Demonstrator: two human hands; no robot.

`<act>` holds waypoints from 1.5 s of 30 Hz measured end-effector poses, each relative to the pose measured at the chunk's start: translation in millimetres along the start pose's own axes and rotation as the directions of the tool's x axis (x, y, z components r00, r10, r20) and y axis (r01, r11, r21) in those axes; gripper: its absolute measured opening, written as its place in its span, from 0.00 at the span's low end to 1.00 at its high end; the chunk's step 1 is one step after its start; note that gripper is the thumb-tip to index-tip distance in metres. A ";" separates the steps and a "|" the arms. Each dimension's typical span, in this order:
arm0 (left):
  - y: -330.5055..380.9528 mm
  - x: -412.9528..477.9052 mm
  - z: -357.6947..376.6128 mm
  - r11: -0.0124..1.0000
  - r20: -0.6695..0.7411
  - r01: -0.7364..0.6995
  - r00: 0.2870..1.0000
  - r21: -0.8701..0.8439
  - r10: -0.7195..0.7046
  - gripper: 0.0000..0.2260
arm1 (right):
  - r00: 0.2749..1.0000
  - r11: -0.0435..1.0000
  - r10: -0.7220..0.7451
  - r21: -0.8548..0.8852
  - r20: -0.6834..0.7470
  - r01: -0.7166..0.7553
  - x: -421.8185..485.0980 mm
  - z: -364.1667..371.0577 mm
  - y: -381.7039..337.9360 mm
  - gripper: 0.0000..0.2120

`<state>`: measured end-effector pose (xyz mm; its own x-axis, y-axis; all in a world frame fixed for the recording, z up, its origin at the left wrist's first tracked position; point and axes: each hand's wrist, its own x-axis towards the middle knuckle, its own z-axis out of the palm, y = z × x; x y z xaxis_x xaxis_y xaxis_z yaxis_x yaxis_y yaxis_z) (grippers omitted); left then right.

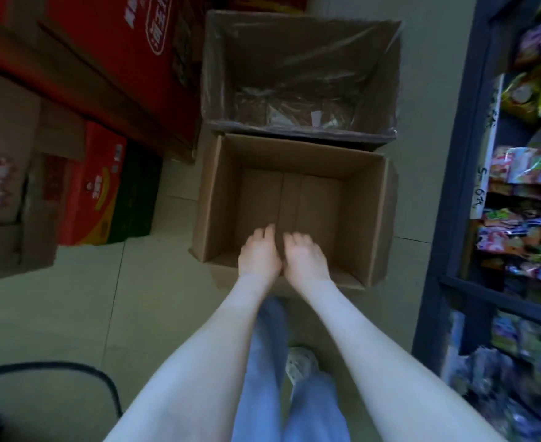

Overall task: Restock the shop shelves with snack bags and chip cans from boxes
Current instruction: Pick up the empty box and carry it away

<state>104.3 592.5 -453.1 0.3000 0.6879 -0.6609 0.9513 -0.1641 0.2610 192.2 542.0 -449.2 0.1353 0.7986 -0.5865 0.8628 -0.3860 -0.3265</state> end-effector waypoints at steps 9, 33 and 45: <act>-72.0 -286.3 19.9 0.906 -0.006 0.290 0.952 -0.308 -0.307 0.18 | 0.910 0.891 -0.353 -0.220 0.215 0.398 -212.0 19.7 -99.1 0.15; -237.9 -936.7 345.0 -0.462 0.486 0.253 0.040 -0.850 -0.873 0.14 | -0.119 -0.422 -0.261 -0.002 0.958 0.907 -777.3 374.5 -385.7 0.20; -303.2 -1148.1 474.7 -0.665 0.639 0.030 -0.249 -0.746 -0.728 0.16 | -0.306 -0.629 -0.054 0.205 0.951 0.749 -1051.9 546.4 -410.5 0.21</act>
<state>-494.8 -483.1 -107.4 -0.7217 -0.5032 -0.4752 -0.6767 0.6573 0.3317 -570.6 -391.9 -103.2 -0.5511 -0.6623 -0.5076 -0.5416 0.7466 -0.3862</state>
